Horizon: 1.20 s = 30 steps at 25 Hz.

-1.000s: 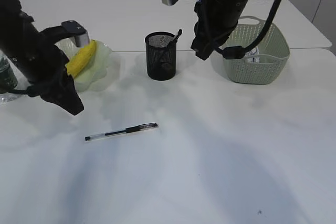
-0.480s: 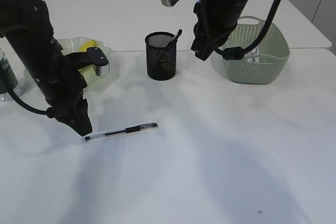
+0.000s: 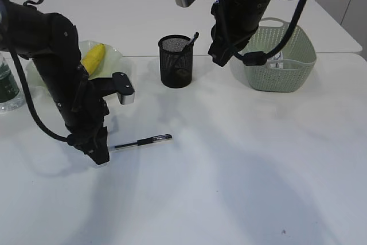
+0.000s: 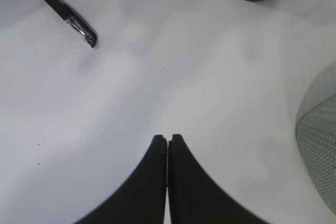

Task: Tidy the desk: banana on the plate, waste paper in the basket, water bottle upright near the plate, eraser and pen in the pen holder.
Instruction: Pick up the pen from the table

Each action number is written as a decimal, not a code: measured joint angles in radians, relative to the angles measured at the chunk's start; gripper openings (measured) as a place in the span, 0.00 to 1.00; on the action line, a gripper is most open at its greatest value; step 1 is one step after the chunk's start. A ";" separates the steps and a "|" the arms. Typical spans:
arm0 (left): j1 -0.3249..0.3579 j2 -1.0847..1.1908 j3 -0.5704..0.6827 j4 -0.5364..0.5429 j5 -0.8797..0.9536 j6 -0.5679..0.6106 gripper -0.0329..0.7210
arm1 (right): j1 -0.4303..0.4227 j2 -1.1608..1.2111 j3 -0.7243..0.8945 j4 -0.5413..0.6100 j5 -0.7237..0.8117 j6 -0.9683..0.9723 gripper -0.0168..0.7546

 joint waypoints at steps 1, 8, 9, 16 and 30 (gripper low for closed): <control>-0.005 0.000 0.000 0.005 -0.007 0.000 0.40 | 0.000 0.000 0.000 0.000 0.000 -0.002 0.01; -0.013 0.001 0.000 0.042 -0.074 0.001 0.40 | 0.000 0.000 0.000 0.000 0.000 -0.002 0.01; -0.013 0.001 0.000 0.046 -0.085 0.001 0.40 | 0.000 0.000 0.000 0.000 0.000 -0.002 0.01; -0.013 0.001 -0.002 0.069 -0.127 0.002 0.40 | 0.000 0.000 0.000 0.000 0.000 -0.010 0.01; -0.013 0.020 -0.002 0.073 -0.143 0.002 0.40 | 0.000 0.000 0.000 -0.006 0.000 -0.012 0.01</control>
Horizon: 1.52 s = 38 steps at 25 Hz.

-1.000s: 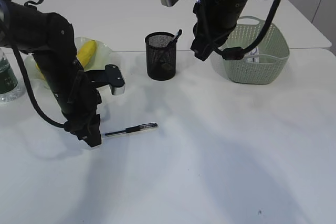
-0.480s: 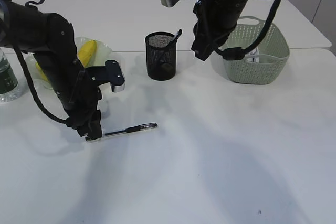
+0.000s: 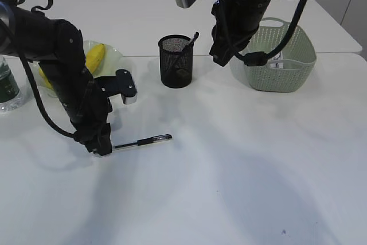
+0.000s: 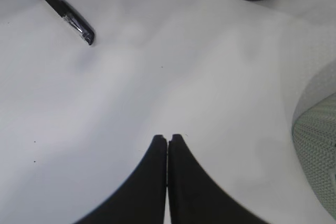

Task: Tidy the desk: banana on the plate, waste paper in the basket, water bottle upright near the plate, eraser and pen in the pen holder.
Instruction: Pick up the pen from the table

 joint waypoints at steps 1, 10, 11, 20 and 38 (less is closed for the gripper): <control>0.000 0.000 0.000 0.000 0.000 0.000 0.40 | 0.000 0.000 0.000 0.000 0.000 0.000 0.01; 0.000 0.018 0.000 0.000 0.000 0.000 0.40 | 0.000 0.000 0.000 0.000 0.000 0.000 0.01; 0.000 0.018 0.000 0.000 0.000 0.000 0.40 | 0.000 0.000 0.000 0.000 0.000 0.000 0.01; 0.000 0.026 -0.006 0.000 0.002 0.000 0.40 | 0.000 0.000 0.000 -0.001 0.000 0.000 0.01; 0.000 0.029 -0.010 0.000 0.019 0.000 0.21 | 0.000 0.000 0.000 -0.004 0.000 -0.002 0.01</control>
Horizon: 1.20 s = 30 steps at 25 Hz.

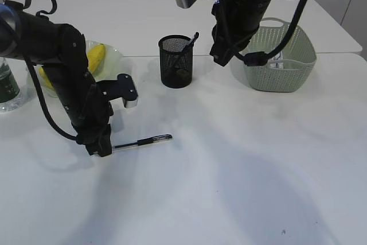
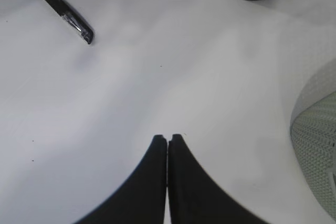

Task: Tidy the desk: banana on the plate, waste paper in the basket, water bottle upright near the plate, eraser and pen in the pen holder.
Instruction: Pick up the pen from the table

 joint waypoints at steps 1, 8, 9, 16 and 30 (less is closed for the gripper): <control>0.000 0.000 0.000 0.000 0.000 0.000 0.19 | 0.000 0.000 0.000 -0.001 0.000 0.000 0.01; 0.000 0.000 0.000 -0.002 0.013 0.000 0.08 | 0.000 0.000 0.000 -0.008 0.000 -0.002 0.01; 0.000 0.000 0.000 -0.003 0.016 0.000 0.08 | 0.000 0.000 0.000 -0.011 0.000 -0.002 0.01; 0.000 0.000 0.000 -0.008 0.020 0.000 0.08 | 0.000 0.000 0.000 -0.015 0.000 -0.002 0.01; 0.000 0.000 0.000 -0.012 0.023 0.000 0.08 | 0.000 0.000 0.000 -0.016 0.000 -0.002 0.01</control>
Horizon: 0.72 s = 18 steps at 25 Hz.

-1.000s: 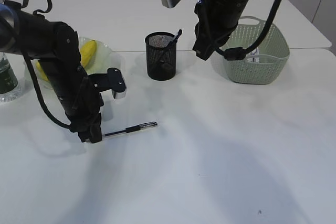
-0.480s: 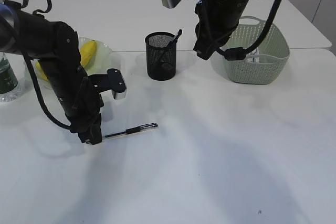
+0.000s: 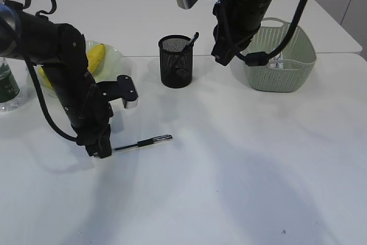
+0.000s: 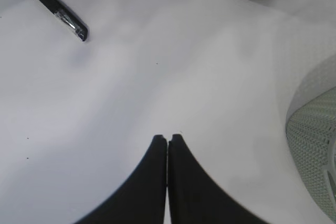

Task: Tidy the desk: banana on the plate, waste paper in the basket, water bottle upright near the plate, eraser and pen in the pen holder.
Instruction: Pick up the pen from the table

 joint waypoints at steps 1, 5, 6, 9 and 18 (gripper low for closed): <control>0.000 0.000 0.000 0.000 0.000 0.000 0.08 | 0.000 0.000 0.000 0.000 0.000 0.000 0.01; 0.000 -0.005 0.000 0.000 0.003 0.000 0.08 | 0.000 0.000 0.000 0.000 0.000 0.000 0.01; 0.000 -0.010 0.000 0.000 0.002 0.000 0.08 | 0.000 0.000 0.000 0.000 0.000 0.000 0.01; 0.000 -0.027 0.000 0.000 0.002 0.000 0.08 | 0.000 0.000 0.000 0.000 0.000 0.000 0.01; 0.000 -0.049 -0.070 0.020 0.001 -0.086 0.08 | 0.000 0.000 0.000 0.000 0.000 0.011 0.01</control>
